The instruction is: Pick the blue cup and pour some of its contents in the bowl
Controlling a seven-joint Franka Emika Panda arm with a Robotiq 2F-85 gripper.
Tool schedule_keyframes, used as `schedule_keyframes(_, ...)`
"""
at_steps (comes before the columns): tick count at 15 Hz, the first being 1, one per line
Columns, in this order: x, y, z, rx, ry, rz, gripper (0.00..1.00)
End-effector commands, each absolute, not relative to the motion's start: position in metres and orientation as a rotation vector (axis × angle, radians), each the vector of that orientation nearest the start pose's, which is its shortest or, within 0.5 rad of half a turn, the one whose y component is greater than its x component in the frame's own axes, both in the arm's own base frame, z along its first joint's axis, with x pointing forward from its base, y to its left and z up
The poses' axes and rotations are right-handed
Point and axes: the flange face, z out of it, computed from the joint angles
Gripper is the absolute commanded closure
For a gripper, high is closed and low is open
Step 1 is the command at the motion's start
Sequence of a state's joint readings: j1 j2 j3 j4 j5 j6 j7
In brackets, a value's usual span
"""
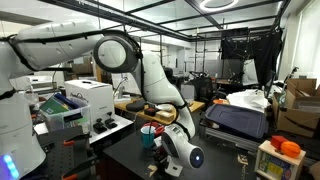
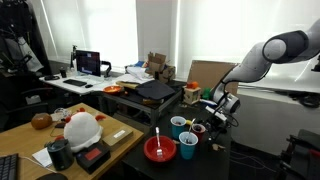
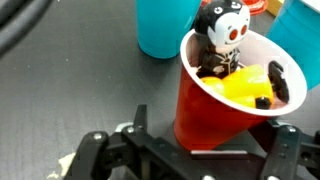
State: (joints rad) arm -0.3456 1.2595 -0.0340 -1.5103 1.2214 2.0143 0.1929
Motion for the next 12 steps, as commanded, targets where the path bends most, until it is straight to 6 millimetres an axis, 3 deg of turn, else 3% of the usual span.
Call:
schedule_keyframes(1, 0.5567, -0.149, -0.1035, -1.534, 1.572, 0.695, 0.0)
schedule_keyframes(6, 0.5611, -0.1409, -0.1046, -1.538, 1.571, 0.696, 0.0)
schedule_keyframes(7, 0.5613, -0.1408, -0.1045, -1.538, 1.571, 0.694, 0.25)
schedule_keyframes(8, 0.5615, -0.1408, -0.1046, -1.539, 1.57, 0.693, 0.28)
schedule_keyframes(12, 0.5621, -0.1417, -0.1055, -1.539, 1.566, 0.693, 0.57)
